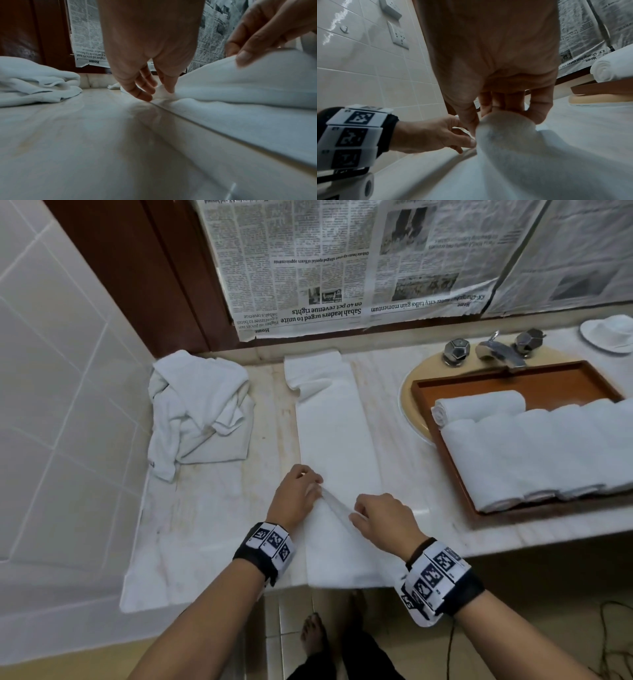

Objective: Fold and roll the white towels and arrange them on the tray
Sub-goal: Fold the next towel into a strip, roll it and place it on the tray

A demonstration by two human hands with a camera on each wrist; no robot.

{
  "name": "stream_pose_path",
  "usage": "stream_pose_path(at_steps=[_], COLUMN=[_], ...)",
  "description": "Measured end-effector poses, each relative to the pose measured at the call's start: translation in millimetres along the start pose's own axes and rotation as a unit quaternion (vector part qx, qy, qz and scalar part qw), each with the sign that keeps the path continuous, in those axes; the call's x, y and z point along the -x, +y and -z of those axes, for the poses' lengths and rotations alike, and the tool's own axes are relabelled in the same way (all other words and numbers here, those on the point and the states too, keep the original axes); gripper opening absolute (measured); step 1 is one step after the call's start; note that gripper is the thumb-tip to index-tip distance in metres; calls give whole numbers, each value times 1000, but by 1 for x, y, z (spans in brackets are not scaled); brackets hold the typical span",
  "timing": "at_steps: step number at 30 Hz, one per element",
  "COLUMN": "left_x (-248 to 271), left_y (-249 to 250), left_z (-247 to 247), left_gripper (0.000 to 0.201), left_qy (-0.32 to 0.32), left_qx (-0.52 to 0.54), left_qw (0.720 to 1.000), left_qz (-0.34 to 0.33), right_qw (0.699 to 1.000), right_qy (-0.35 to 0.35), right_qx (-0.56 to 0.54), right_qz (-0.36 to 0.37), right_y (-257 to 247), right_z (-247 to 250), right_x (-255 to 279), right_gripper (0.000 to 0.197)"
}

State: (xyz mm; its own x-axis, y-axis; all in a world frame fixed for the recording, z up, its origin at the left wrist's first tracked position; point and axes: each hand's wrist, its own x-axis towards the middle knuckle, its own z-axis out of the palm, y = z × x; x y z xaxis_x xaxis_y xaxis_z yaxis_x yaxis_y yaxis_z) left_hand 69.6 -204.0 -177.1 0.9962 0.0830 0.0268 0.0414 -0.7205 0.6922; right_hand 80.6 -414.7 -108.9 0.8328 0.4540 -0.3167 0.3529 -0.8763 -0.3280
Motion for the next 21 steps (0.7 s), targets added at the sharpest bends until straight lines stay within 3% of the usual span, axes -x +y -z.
stream_pose_path(at_steps=[12, 16, 21], left_x=[19, 24, 40], left_y=[-12, -12, -6], left_z=[2, 0, -1], left_gripper=[21, 24, 28], left_qy=[-19, -8, 22], left_qx=[-7, -18, -17], left_qw=[999, 998, 997], left_qz=[48, 60, 73], right_qw=[999, 997, 996], right_qy=[-40, -34, -25], right_qx=[-3, 21, -38], right_qz=[28, 67, 78], right_y=[-37, -38, -31], right_z=[-51, -62, -61], right_x=[26, 27, 29], right_gripper=[28, 29, 36])
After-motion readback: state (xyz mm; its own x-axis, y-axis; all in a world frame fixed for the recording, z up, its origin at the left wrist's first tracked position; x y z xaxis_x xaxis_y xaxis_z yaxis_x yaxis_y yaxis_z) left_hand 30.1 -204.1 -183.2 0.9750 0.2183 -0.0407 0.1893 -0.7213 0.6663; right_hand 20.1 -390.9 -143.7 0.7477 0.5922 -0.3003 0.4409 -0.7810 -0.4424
